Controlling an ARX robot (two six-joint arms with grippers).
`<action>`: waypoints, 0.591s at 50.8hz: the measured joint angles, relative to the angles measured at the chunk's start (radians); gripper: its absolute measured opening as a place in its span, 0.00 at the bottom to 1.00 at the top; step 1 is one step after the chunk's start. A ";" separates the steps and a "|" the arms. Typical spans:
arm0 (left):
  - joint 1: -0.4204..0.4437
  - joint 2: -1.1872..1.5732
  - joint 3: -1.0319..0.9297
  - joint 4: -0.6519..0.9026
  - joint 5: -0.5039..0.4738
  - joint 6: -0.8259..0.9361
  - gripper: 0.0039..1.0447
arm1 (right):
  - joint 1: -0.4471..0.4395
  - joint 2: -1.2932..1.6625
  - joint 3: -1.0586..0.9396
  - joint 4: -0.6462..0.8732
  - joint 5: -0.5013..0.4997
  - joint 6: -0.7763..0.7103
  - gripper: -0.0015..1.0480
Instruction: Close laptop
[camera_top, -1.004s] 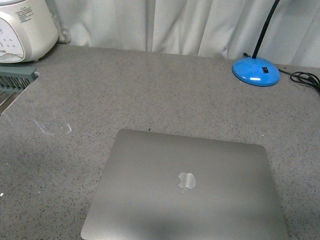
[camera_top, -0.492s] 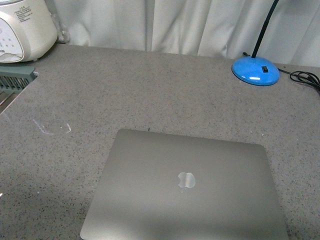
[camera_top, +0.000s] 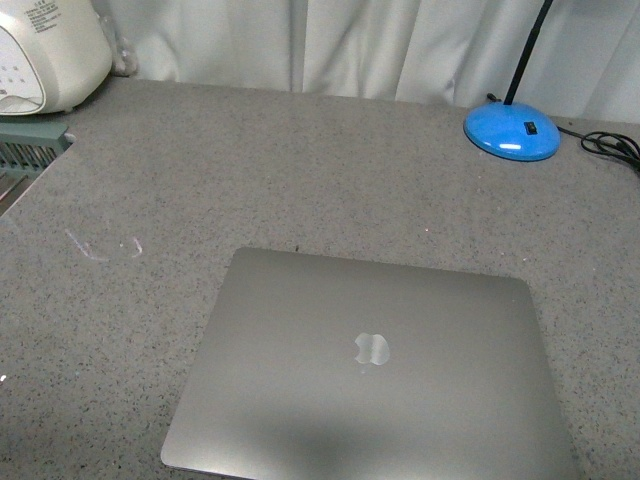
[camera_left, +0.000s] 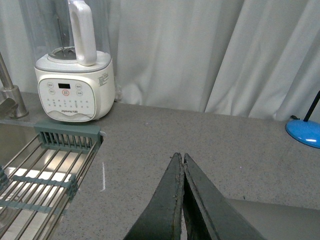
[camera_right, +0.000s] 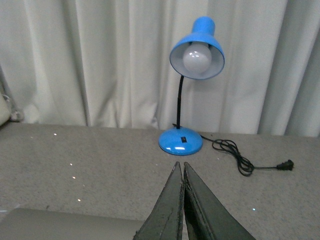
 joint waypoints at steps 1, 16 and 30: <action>0.007 -0.007 0.000 -0.007 0.007 0.001 0.04 | -0.013 -0.003 0.001 -0.006 -0.008 0.001 0.01; 0.154 -0.220 0.000 -0.246 0.151 0.012 0.04 | -0.272 -0.010 0.005 -0.055 -0.278 0.003 0.01; 0.155 -0.252 0.000 -0.257 0.149 0.012 0.04 | -0.303 -0.010 0.005 -0.055 -0.285 0.003 0.01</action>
